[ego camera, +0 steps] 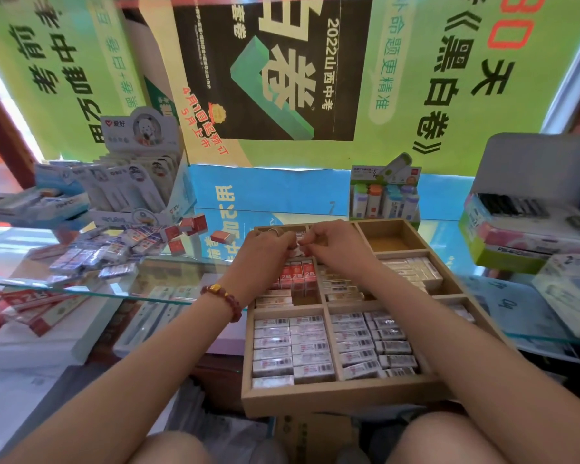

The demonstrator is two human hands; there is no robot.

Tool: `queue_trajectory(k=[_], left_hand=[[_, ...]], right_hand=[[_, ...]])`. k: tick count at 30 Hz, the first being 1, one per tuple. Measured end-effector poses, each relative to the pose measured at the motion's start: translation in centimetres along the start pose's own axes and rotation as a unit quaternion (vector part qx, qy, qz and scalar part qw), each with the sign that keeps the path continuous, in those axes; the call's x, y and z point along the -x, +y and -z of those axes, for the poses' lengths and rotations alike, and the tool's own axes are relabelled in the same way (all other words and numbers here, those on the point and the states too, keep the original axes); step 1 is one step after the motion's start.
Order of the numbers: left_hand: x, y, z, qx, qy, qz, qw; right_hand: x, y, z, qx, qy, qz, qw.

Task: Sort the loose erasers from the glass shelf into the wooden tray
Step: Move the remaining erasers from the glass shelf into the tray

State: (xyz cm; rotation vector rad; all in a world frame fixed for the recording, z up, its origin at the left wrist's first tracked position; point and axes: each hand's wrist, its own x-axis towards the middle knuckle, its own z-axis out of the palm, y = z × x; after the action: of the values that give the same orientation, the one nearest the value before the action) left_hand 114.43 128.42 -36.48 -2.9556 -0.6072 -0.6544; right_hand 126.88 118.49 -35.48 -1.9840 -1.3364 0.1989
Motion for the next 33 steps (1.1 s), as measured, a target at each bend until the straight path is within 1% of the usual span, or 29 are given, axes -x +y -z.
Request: queue_trajectory(k=[3,7,11,13,16,21,24,27,30,33], left_hand=[[0.0,0.0,-0.1,0.011,0.003,-0.016,1.000],[0.6,-0.3,0.1,0.105,-0.003,0.033,0.994],[1.3,-0.8,-0.1,0.165,-0.014,0.053,0.985],[1.5,-0.9,0.0,0.159,-0.016,0.051,0.986],[1.8,-0.9,0.3,0.122,-0.043,0.049,0.990],[1.8,-0.9,0.5,0.079,-0.059,0.046,0.994],[1.9,-0.7,0.4,0.053,-0.070,0.028,0.996],[2.1,-0.6,0.2,0.036,-0.053,0.016,0.998],[2.2,-0.5,0.1,0.050,-0.021,0.006,0.999],[2.1,-0.1,0.4,0.084,-0.037,-0.002,0.996]], right_hand=[[0.1,0.5,-0.1,0.007,0.002,-0.007,1.000],[0.1,0.2,0.1,0.127,-0.014,0.032,0.991],[0.0,-0.8,0.3,0.207,-0.029,0.076,0.975],[0.0,-1.4,0.3,0.243,-0.039,0.087,0.965],[-0.1,-2.1,0.2,0.286,-0.045,0.090,0.953],[-0.2,-1.9,0.1,0.279,-0.065,0.064,0.956],[-0.3,-1.9,0.2,0.262,-0.082,0.036,0.961],[-0.2,-1.8,0.2,0.247,-0.092,0.014,0.965],[-0.1,-1.9,-0.1,0.253,-0.098,0.007,0.963],[-0.1,-2.2,-0.3,0.260,-0.102,-0.001,0.960]])
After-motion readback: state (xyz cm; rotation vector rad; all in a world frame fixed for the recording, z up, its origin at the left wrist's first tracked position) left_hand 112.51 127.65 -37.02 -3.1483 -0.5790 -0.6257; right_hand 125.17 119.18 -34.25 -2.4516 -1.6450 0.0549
